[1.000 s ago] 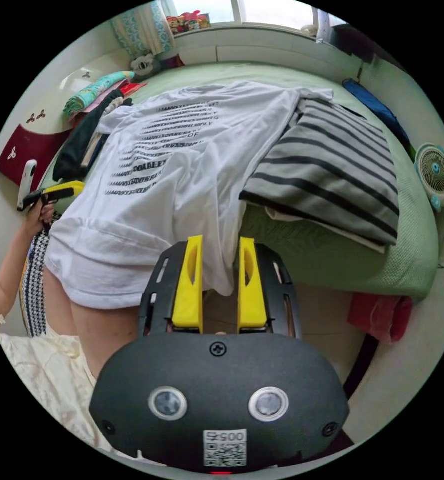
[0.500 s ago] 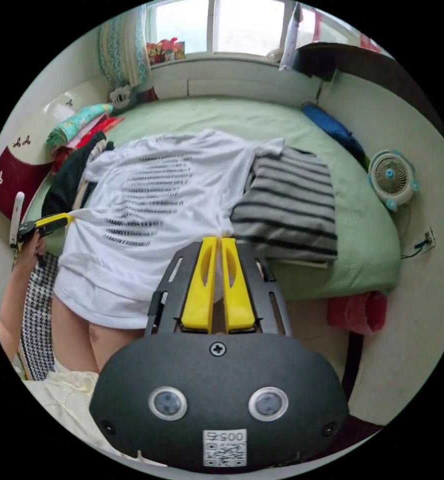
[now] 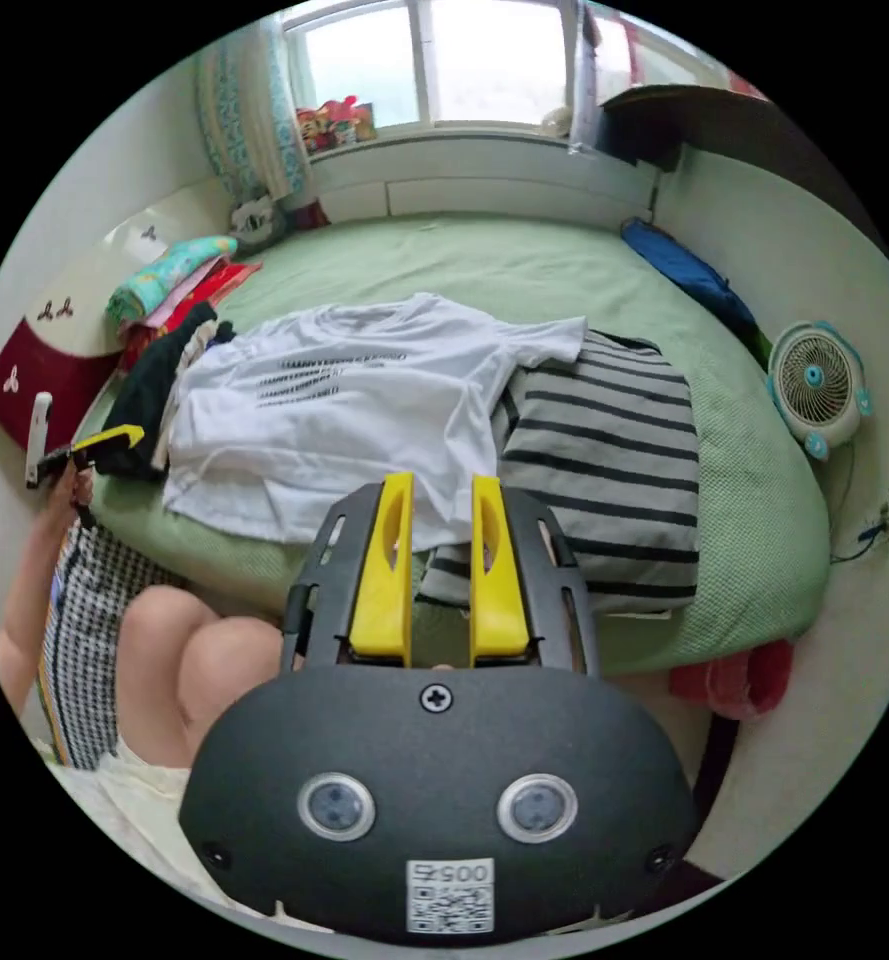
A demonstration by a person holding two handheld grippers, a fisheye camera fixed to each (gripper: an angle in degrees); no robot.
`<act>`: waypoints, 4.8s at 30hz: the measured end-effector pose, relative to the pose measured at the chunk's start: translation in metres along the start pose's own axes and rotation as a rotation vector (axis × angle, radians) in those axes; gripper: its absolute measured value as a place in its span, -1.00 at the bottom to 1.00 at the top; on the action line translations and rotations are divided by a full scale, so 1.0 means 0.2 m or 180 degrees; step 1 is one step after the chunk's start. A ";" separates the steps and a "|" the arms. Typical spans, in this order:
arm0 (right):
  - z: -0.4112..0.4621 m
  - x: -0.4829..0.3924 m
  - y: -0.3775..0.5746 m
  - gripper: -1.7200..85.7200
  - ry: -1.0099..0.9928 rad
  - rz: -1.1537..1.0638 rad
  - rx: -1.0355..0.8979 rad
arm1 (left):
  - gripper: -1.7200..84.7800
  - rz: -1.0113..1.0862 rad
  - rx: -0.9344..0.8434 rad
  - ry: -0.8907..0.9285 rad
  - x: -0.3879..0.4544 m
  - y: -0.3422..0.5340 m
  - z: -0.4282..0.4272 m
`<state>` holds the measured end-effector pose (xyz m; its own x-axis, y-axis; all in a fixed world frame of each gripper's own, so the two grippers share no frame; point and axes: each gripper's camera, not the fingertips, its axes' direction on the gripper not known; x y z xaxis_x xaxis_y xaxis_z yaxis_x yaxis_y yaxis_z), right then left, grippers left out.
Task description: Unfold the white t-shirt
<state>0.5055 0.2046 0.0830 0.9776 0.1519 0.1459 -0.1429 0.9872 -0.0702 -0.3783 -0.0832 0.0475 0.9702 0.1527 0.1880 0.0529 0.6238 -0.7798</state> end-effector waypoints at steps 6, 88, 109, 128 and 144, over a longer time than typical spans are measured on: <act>0.11 -0.18 0.07 -0.70 0.0204 -0.0573 -0.0158 | -0.69 0.0424 -0.0253 -0.0140 0.18 0.20 0.15; -0.86 0.53 1.08 -0.98 -0.0181 0.0372 -0.0500 | -0.98 -0.0186 -0.0082 0.0029 0.48 1.28 -1.01; -0.73 0.85 1.44 -0.98 -0.0315 0.1092 -0.0575 | -0.97 0.0468 -0.0097 0.0526 1.10 0.56 -0.52; -0.09 1.24 -0.24 -0.68 -0.0647 0.1009 -0.0021 | -0.97 0.0279 0.0266 0.0711 1.32 -0.66 0.39; 0.33 1.19 -0.45 -0.92 -0.0466 0.1224 -0.0316 | -0.97 0.0236 0.0082 0.0992 1.28 -0.91 0.75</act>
<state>0.7405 0.1542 0.1888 0.8226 0.5206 0.2286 -0.4704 0.8490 -0.2406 -0.1758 -0.0420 0.3266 0.9971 -0.0413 -0.0637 -0.0226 0.6395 -0.7684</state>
